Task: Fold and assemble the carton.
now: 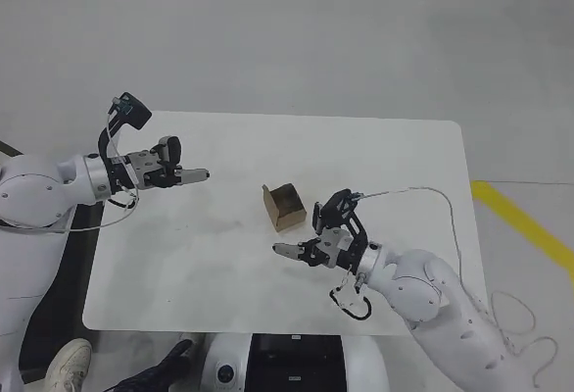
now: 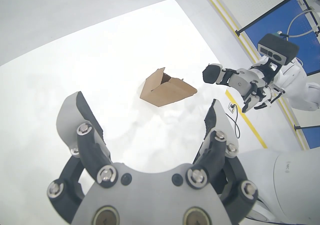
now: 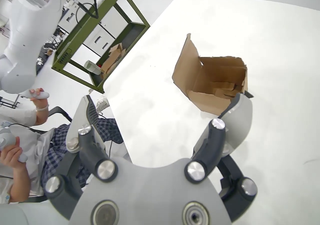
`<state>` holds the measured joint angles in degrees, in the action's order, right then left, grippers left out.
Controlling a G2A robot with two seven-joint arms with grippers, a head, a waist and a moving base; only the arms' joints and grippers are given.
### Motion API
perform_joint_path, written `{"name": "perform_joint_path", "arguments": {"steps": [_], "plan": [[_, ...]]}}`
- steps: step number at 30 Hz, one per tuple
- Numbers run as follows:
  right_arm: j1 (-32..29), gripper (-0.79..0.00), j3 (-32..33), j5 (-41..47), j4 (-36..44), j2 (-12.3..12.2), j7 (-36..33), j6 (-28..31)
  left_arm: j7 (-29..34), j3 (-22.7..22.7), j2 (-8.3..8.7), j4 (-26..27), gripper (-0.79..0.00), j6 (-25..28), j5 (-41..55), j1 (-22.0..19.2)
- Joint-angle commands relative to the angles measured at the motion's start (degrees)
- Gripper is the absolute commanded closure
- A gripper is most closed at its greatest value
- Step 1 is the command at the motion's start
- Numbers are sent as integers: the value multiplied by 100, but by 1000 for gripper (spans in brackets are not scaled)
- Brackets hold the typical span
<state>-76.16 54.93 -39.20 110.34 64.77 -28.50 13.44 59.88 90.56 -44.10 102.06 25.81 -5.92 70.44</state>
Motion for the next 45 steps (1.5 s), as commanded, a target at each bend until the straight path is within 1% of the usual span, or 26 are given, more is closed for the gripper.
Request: {"name": "perform_joint_path", "arguments": {"steps": [1,4,8,11,16,21,26,32,38,42,45], "plan": [[176,-785,-302,-361,-110,71,102,-268,0,0,0,0,-785,0,0,0],[349,-785,-554,-646,-219,157,276,-557,0,0,0,0,-785,0,0,0],[418,-785,-773,-1288,-240,231,513,-1054,0,0,0,0,-785,0,0,0],[499,-785,-950,-1747,-319,296,499,-1501,0,0,0,0,-785,0,0,0],[689,-785,-1094,-1857,-568,410,332,-1913,0,0,0,0,-785,0,0,0],[801,-785,-1051,-1839,-753,481,150,-2203,0,0,0,0,-785,0,0,0],[744,-785,-844,-1908,-850,479,-13,-2377,0,0,0,0,-785,0,0,0],[603,-785,-431,-2020,-879,425,-313,-2548,0,0,0,0,-785,0,0,0],[487,-785,197,-2119,-847,354,-585,-2886,0,0,0,0,-785,0,0,0],[552,-785,580,-2152,-800,325,-705,-2950,0,0,0,0,-785,0,0,0],[686,-785,747,-2101,-916,328,-785,-2922,0,0,0,0,-785,0,0,0]]}}
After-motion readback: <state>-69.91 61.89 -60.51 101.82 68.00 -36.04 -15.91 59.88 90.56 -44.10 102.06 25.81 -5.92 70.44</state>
